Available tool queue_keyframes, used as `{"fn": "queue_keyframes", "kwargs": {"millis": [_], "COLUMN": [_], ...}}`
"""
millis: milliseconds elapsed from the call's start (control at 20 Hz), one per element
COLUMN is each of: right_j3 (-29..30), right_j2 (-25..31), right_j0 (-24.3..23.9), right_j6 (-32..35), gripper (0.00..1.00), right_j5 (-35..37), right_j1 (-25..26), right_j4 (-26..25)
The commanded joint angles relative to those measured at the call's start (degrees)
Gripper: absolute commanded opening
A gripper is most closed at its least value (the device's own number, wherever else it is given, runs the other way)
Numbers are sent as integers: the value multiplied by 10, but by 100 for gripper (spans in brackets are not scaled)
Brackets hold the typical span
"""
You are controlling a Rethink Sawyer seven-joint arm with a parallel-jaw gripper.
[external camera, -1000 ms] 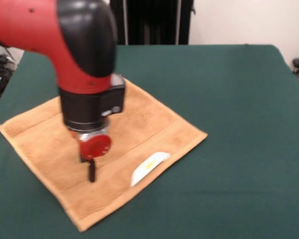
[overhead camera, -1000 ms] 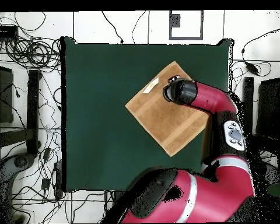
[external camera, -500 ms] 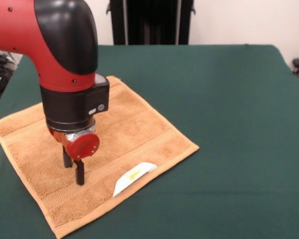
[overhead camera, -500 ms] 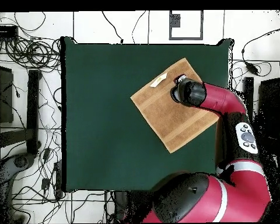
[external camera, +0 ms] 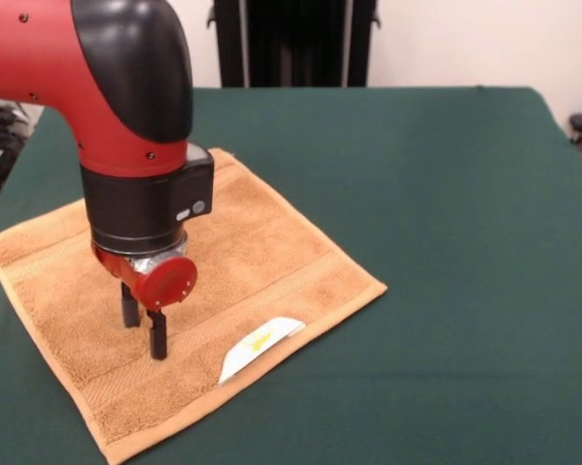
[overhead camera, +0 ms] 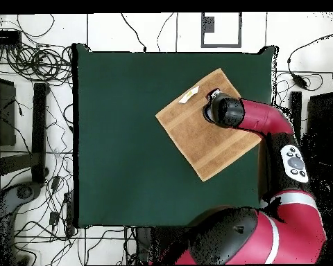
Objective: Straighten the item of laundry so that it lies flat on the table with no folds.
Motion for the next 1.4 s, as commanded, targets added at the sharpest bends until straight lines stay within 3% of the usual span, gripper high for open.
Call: {"fn": "queue_keyframes", "kwargs": {"millis": [50,150,1000,1200,1400], "right_j3": [98,101,204,152,175], "right_j2": [10,-5,-16,-111,-98], "right_j0": [37,58,98,159,144], "right_j6": [65,112,245,197,173], "gripper": [100,100,100,100,100], "right_j5": [4,42,-57,-11,-48], "right_j1": [103,93,74,91,93], "right_j4": [27,64,318,297,318]}}
